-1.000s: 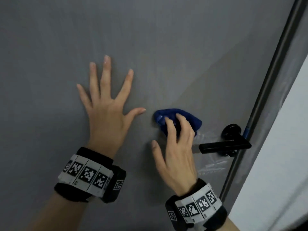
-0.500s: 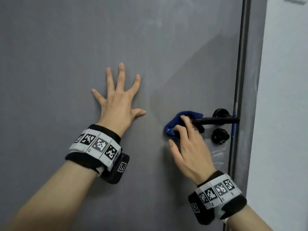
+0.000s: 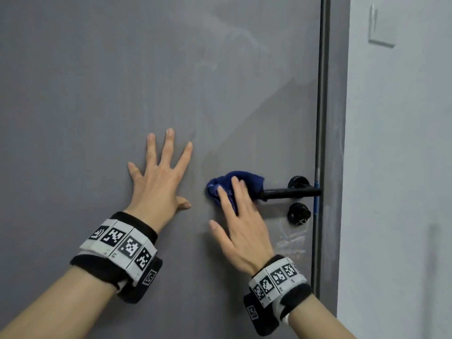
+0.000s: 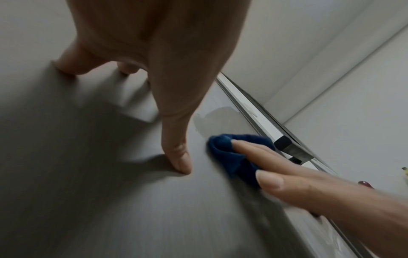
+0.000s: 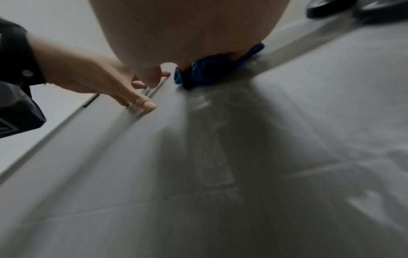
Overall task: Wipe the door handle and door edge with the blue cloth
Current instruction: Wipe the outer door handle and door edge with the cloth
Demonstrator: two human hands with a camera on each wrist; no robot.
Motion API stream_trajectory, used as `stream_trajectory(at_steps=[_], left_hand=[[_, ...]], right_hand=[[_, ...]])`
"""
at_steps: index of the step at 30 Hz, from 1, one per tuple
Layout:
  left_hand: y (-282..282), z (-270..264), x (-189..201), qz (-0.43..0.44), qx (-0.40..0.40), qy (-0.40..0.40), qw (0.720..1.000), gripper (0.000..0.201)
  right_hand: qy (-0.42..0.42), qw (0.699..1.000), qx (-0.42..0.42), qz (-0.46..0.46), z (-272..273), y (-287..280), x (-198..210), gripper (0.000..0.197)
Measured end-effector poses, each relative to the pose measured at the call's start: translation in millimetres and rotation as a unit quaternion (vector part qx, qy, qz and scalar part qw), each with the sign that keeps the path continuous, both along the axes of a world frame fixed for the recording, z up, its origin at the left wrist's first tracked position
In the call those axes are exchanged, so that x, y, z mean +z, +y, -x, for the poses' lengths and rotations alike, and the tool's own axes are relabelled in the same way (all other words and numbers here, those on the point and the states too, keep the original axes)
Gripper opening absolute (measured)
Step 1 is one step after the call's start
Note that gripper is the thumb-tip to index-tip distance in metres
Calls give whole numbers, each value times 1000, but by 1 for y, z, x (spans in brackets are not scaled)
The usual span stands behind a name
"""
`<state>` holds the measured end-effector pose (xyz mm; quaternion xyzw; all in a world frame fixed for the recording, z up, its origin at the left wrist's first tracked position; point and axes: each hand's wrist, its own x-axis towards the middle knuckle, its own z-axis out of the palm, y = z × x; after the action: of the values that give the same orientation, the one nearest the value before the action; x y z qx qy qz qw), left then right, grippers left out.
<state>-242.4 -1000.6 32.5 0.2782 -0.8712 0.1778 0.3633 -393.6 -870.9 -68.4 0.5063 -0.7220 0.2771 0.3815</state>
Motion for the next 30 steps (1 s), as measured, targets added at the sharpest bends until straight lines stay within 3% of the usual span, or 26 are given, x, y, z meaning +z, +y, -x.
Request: stream_trajectory(at_steps=[3, 6, 11, 16, 23, 25, 30], left_hand=[[-2, -1, -2, 0, -4, 2, 1000, 129], [-1, -1, -3, -2, -2, 2, 1000, 127], [-2, -1, -6, 6, -2, 6, 1000, 125], [-4, -8, -20, 16, 28, -20, 999, 131], [-10, -15, -23, -1, 6, -32, 999, 142], [-14, -17, -26, 6, 7, -24, 1000, 140], [-19, -20, -30, 18, -4, 4, 1000, 136]], right_hand=[[31, 998, -54, -6, 11, 6, 3, 68], [-21, 993, -110, 47, 39, 31, -6, 70], [-63, 994, -81, 50, 39, 36, -9, 73], [10, 991, -68, -112, 10, 22, -34, 79], [93, 991, -36, -89, -20, -16, 18, 68], [96, 990, -46, -87, -14, -8, 2, 65], [44, 985, -104, -130, 25, 45, -82, 64]])
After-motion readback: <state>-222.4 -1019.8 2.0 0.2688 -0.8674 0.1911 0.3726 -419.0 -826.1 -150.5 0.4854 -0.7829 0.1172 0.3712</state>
